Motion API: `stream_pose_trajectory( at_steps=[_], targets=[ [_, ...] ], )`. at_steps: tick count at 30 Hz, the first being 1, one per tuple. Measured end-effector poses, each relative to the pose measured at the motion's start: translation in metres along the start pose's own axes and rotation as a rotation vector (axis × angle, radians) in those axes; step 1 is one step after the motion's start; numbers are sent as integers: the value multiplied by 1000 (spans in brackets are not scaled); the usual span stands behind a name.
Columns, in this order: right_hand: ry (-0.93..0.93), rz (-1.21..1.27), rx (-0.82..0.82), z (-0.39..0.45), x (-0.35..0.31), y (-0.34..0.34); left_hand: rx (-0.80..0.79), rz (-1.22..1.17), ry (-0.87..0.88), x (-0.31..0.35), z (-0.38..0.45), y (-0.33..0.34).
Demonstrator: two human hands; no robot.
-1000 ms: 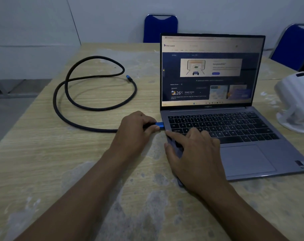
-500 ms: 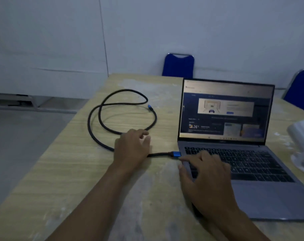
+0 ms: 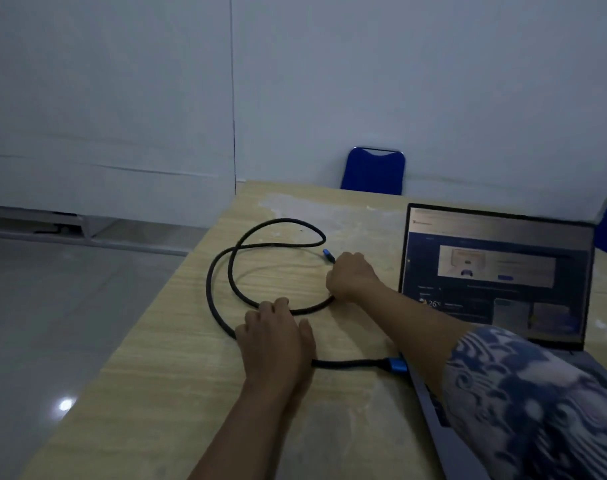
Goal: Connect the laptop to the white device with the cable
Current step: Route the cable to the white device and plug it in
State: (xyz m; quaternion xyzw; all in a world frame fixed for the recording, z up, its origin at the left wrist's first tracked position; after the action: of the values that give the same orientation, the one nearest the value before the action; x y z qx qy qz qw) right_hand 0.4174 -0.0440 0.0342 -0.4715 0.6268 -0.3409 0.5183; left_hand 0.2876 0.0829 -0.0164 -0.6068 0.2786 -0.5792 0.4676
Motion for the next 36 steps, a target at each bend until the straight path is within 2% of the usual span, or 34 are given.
stream_pose_trajectory(
  at_steps=[5,9,13,18,22,25,32,34,36],
  targets=[
    [69,-200,-50,36,-2,10,15,-42,4,1,0,2],
    [16,-355,-65,35,-17,-7,23,-85,-7,1,-1,0],
    [-109,-194,37,14,-36,-73,20,-125,-18,2,-3,-2],
    [-175,246,167,-23,-48,-177,33,-136,-17,4,-6,-5],
    [-240,200,360,-43,-24,-242,5,-76,-19,3,-3,-3],
    [-281,206,416,-47,8,-266,-14,-3,-15,2,-1,-1],
    [-252,314,525,-23,84,-277,-57,2,-50,1,3,1],
    [-245,377,540,-15,103,-279,-68,-79,-70,1,5,-2],
    [-256,447,558,-8,119,-282,-44,-288,-55,6,2,-8]
  ],
)
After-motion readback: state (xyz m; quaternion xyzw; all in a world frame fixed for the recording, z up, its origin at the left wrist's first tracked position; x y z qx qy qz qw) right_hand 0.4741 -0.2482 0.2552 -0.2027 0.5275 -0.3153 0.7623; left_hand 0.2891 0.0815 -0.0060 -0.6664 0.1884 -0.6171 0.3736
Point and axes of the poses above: each hand's wrist, its own z-axis towards the middle knuckle, its own y-axis out of the palm, x = y × z, the point moved 4 cm from there along z, towards the middle knuckle, and after that the axes turned 12 degrees about -x, right-handed, at the moved point
